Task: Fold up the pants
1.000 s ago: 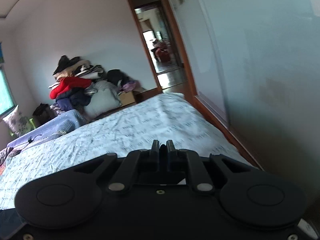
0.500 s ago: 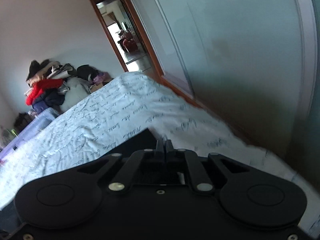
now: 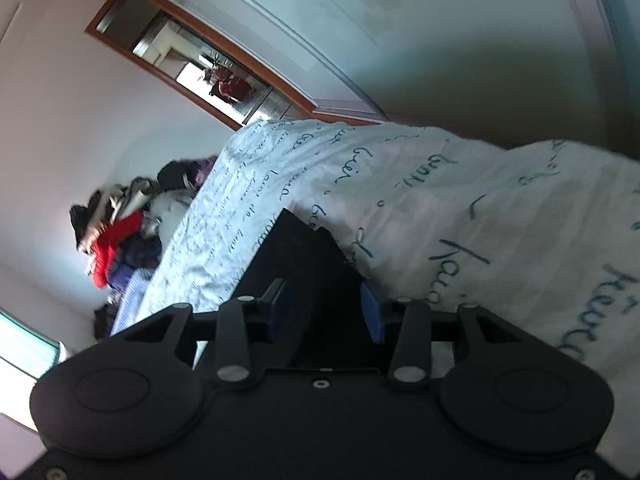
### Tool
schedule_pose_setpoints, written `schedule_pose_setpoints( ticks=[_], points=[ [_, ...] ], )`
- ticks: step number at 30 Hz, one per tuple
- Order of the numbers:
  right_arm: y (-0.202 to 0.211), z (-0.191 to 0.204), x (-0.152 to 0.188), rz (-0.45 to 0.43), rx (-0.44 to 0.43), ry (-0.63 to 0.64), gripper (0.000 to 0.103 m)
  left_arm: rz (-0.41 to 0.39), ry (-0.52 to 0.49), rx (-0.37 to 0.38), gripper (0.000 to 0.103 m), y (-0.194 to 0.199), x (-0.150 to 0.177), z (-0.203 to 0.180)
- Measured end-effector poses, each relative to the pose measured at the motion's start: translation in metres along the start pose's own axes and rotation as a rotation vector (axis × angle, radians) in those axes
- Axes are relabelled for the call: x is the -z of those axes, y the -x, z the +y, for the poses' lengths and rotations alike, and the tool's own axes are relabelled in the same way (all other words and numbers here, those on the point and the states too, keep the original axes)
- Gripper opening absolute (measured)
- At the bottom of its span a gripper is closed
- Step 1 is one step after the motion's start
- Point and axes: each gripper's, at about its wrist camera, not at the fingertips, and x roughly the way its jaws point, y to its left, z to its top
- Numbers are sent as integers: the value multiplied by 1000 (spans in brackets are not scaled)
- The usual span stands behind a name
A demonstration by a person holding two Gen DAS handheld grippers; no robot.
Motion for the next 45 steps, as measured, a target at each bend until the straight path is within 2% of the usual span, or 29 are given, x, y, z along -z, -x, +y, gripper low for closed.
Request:
schedule_pose_setpoints(
  ticks=[3, 4, 11, 18, 24, 25, 26, 27, 28, 29, 30, 31, 32, 34, 37, 40, 43, 45],
  points=[
    [-6, 4, -2, -23, 28, 16, 13, -4, 8, 3, 3, 1, 0, 1],
    [-4, 5, -1, -33, 23, 15, 12, -8, 8, 5, 3, 2, 0, 2],
    [30, 23, 9, -137, 31, 95, 10, -45, -32, 21, 4, 20, 2, 6],
    [39, 4, 17, -108, 77, 67, 10, -10, -72, 26, 4, 14, 9, -3],
    [44, -1, 23, -119, 97, 78, 10, -4, -73, 41, 4, 12, 12, 0],
    [43, -3, 24, -116, 106, 75, 11, 7, -69, 44, 6, 9, 12, 0],
    [41, -6, 25, -110, 120, 65, 14, 17, -65, 46, 17, 8, 12, 1],
    [39, -8, 26, -98, 136, 50, 15, 20, -62, 46, 17, 9, 12, 1],
    [40, -10, 26, -101, 144, 40, 21, 22, -62, 53, 18, 10, 10, 1],
    [43, -8, 27, -118, 161, 42, 24, 30, -59, 59, 26, 13, 10, 2],
    [50, -1, 28, -152, 203, 79, 28, 34, -55, 68, 32, 17, 10, 3],
    [57, 8, 30, -197, 242, 133, 28, 32, -48, 81, 43, 21, 11, 6],
    [64, 19, 33, -243, 261, 191, 28, 25, -38, 91, 49, 27, 13, 9],
    [67, 48, 40, -255, 217, 312, 29, 9, -13, 74, 50, 37, 16, 15],
    [40, 106, 65, -99, 71, 552, 38, -16, 57, -13, 54, 49, 17, 34],
    [4, 166, 116, 56, -57, 840, 38, -8, 133, -175, 65, 54, 23, 57],
    [-32, 209, 174, 206, -153, 1084, 37, 56, 211, -298, 65, 55, 34, 87],
    [-47, 227, 209, 287, -209, 1205, 37, 104, 261, -348, 66, 56, 45, 107]
  ],
)
